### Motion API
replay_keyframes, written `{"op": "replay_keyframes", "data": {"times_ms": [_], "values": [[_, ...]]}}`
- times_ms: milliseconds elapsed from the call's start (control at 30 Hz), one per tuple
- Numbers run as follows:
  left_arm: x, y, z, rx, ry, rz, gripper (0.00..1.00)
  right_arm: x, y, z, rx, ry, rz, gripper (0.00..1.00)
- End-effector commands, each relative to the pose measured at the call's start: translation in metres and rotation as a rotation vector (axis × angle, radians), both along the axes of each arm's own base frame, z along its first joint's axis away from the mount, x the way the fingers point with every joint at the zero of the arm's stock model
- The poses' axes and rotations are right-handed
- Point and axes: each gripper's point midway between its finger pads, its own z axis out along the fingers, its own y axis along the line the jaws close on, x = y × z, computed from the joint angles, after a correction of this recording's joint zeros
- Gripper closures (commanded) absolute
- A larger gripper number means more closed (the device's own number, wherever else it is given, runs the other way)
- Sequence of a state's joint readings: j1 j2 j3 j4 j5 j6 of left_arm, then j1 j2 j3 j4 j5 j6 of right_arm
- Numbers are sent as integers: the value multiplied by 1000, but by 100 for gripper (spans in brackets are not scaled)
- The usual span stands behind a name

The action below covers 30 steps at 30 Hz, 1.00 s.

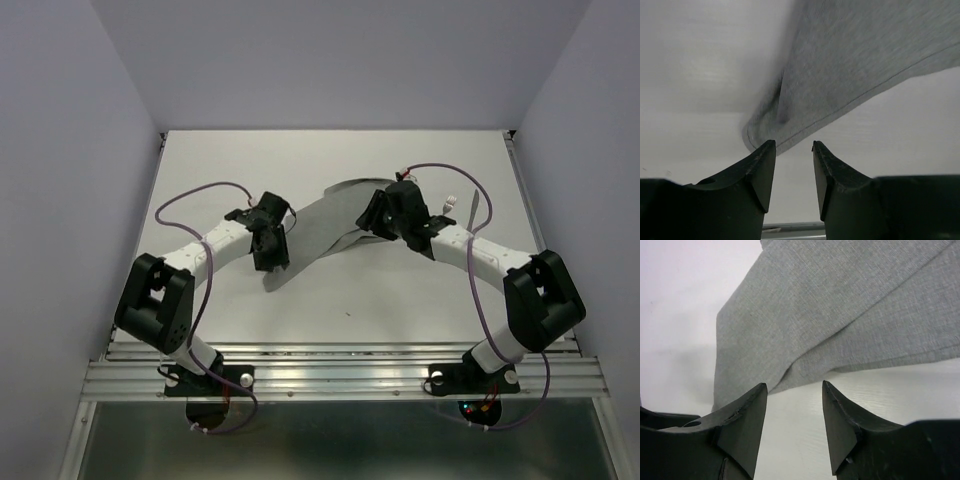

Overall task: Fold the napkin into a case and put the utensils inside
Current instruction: Pick up the crumpled napkin from the center of the board.

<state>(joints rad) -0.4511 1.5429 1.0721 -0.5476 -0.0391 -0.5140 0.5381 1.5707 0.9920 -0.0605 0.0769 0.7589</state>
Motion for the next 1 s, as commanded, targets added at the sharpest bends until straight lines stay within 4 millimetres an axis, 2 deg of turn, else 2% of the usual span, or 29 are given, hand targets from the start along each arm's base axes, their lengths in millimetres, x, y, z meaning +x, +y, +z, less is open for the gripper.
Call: {"op": "replay_keyframes", "data": {"times_ms": [0, 167, 333, 433, 600, 800, 967], "values": [[-51, 4, -28, -1, 135, 160, 53, -17, -16, -14, -84, 25, 4, 46], [-64, 18, -32, -25, 112, 362, 53, -22, -16, -20, -91, 47, 16, 46], [-65, 25, -46, 18, 132, 398, 54, -20, -13, -17, -96, 36, 40, 45], [-58, 20, -51, -13, 106, 398, 54, -21, -14, -15, -98, 31, 45, 45], [-62, 23, -59, -10, 120, 419, 54, -24, -16, -18, -100, 41, 44, 45], [-60, 32, -63, -4, 80, 468, 55, -27, -13, -25, -94, 61, 54, 45], [-51, 37, -63, -11, 49, 490, 59, -25, -12, -24, -96, 60, 58, 45]]}}
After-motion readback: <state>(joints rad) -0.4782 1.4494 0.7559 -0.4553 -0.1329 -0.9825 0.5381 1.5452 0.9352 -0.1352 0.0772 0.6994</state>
